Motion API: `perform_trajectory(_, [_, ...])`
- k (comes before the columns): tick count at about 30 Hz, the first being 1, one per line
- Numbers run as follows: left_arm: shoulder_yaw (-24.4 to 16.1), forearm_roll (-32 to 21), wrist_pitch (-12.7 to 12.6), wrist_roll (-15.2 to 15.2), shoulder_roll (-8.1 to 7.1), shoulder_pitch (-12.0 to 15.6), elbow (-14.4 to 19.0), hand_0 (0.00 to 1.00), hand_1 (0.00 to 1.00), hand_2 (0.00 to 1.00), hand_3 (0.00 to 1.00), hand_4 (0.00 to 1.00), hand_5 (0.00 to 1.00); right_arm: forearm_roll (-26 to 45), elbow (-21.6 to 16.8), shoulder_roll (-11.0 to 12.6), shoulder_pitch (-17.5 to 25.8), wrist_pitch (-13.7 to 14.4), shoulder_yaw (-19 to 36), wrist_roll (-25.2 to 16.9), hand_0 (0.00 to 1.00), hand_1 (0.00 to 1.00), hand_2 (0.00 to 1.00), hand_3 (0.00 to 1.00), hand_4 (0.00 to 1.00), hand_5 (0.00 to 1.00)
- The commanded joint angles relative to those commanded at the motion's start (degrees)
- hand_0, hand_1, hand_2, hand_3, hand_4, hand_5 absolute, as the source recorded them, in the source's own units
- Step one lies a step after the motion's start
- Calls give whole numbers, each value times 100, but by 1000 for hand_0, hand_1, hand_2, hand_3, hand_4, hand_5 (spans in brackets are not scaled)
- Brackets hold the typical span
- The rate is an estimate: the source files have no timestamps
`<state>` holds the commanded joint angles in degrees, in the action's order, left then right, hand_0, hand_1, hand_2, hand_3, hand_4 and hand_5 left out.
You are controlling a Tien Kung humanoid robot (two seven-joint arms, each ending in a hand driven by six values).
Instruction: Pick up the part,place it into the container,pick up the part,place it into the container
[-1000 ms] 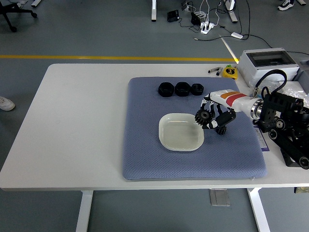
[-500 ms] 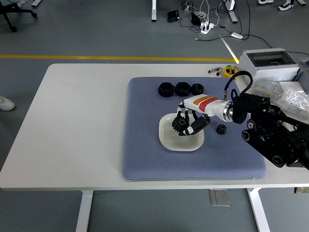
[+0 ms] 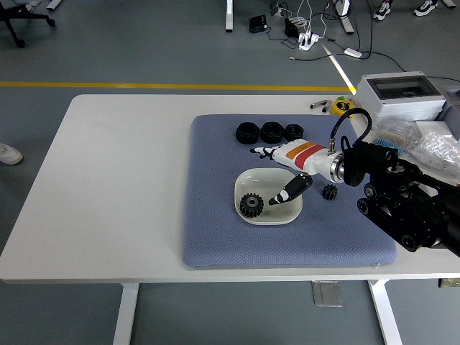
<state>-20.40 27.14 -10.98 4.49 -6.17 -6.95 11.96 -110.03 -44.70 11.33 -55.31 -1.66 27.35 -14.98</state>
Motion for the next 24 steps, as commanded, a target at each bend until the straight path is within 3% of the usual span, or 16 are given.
perform_trajectory(8, [32,-45,-4,-15,1,10,-5,763,793,809,722,758,694,9,-327,350,171,-180,667,-111,730,769,879,983,998,438])
perform_trajectory(9, [39,-62,-5,-19,0,11,-6,763,792,809,721,757,694,12,-388,453,251,-267,795,-243,682,711,795,948,998,441])
perform_trajectory(14, [76,-139,-9,-39,8,17,-8,763,792,809,721,757,694,-105,-487,864,630,-440,1296,-690,682,711,795,948,998,441])
perform_trajectory(15, [68,-123,-3,-35,9,17,-8,763,793,809,721,757,693,-99,-472,915,690,-454,1366,-732,553,614,693,855,998,406])
perform_trajectory(20, [-12,-4,29,-4,21,23,-11,763,793,809,721,757,693,-41,-326,1097,956,-247,1591,-963,553,614,693,855,998,406])
perform_trajectory(21, [-22,14,31,1,26,24,-12,763,792,809,720,756,694,5,-257,1104,995,-147,1587,-967,426,548,639,731,998,353])
perform_trajectory(24, [-45,49,35,11,34,25,-11,763,792,809,720,756,694,111,-69,1068,1055,36,1581,-972,426,548,639,731,998,353])
